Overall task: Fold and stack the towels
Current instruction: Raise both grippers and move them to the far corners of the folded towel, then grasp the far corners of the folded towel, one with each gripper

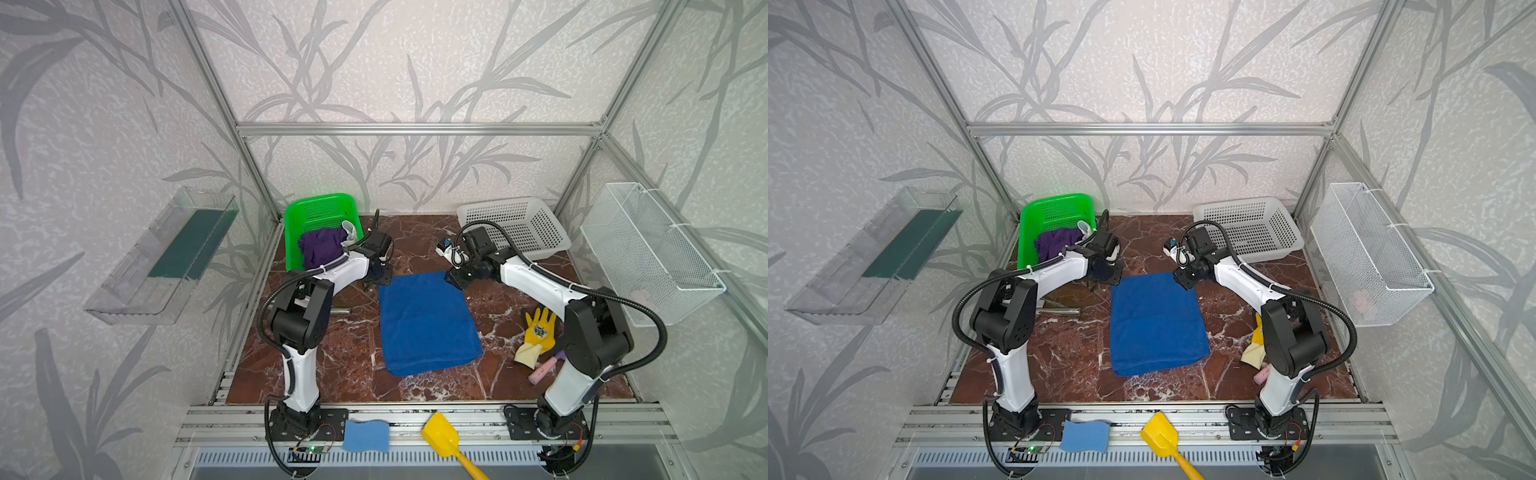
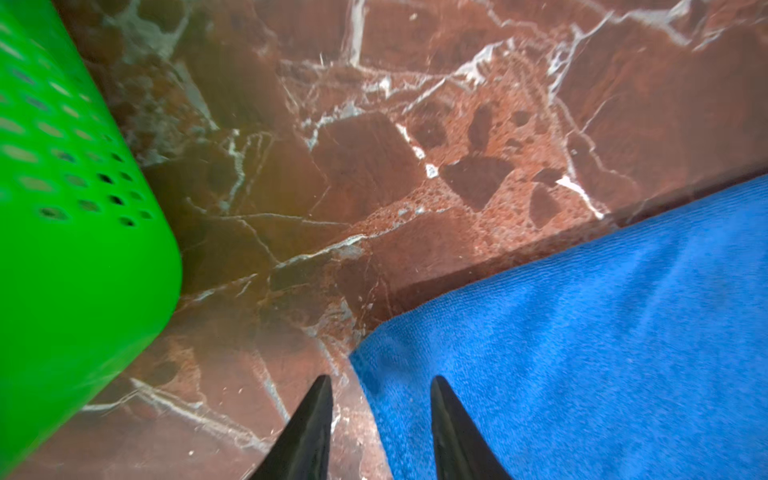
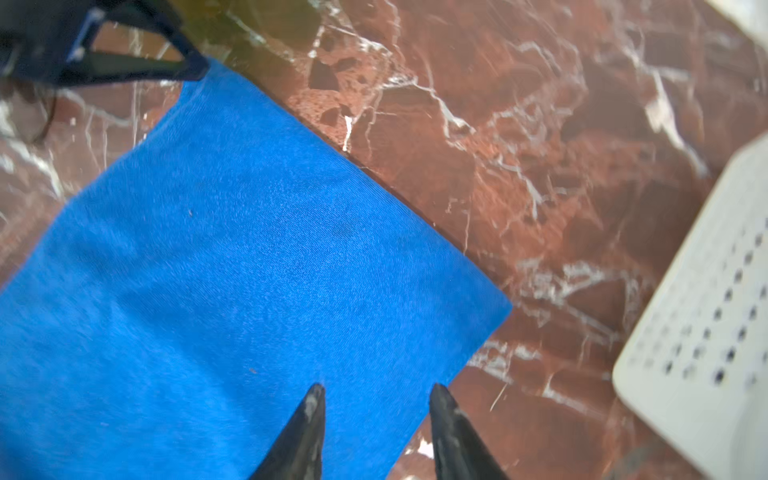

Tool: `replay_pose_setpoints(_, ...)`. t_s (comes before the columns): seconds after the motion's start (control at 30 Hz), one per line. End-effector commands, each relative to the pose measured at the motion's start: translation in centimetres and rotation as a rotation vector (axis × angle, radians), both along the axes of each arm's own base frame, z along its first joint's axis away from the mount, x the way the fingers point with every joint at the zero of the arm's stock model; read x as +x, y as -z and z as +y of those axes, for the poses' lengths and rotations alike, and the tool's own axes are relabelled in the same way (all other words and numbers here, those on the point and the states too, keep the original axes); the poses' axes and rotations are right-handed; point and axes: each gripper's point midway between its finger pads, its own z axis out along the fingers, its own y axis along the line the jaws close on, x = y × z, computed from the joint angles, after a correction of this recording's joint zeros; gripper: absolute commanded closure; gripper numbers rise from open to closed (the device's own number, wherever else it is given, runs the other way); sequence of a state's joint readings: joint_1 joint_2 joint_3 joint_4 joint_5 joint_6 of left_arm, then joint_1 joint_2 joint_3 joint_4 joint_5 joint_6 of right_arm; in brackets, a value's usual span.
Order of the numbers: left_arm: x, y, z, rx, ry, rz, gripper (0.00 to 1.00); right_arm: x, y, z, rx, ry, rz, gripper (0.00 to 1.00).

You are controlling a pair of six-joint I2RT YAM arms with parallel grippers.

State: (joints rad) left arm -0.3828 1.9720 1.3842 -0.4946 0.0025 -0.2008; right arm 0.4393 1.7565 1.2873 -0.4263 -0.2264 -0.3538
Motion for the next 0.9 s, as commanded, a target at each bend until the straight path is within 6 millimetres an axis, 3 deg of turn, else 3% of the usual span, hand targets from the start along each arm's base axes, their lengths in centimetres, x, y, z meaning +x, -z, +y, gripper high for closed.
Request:
replay_pose_setpoints(0.0, 0.3, 0.4, 0.3, 0.013, -0.002, 0.03, 0.6, 2.3, -1.5, 1.5, 0.043, -0.16, -0.145, 0.58)
replay_pose_setpoints(0.17, 0.2, 1.8, 0.7, 0.022, -0.024, 0.063, 0.61, 5.0, -0.5, 1.0, -0.011, -0.176, -0.109, 0.58)
replay_pose_setpoints(0.37, -0.2, 3.0, 1.1, 0.039, -0.037, 0.096, 0.65, 6.8, 0.7, 0.5, -0.085, -0.198, -0.078, 0.58)
replay_pose_setpoints(0.57, -0.6, 4.0, 1.2, 0.029, -0.038, 0.126, 0.79, 7.4, 2.4, 0.5, -0.124, -0.266, -0.056, 0.58)
replay_pose_setpoints(0.73, -0.8, 4.2, 1.1, 0.016, -0.029, 0.144, 1.0, 7.5, 4.6, -0.3, -0.22, -0.332, 0.0, 0.58)
replay_pose_setpoints(0.87, -1.0, 4.1, 1.3, 0.025, -0.029, 0.148, 1.0, 8.1, 5.9, -1.1, -0.288, -0.354, 0.047, 0.58)
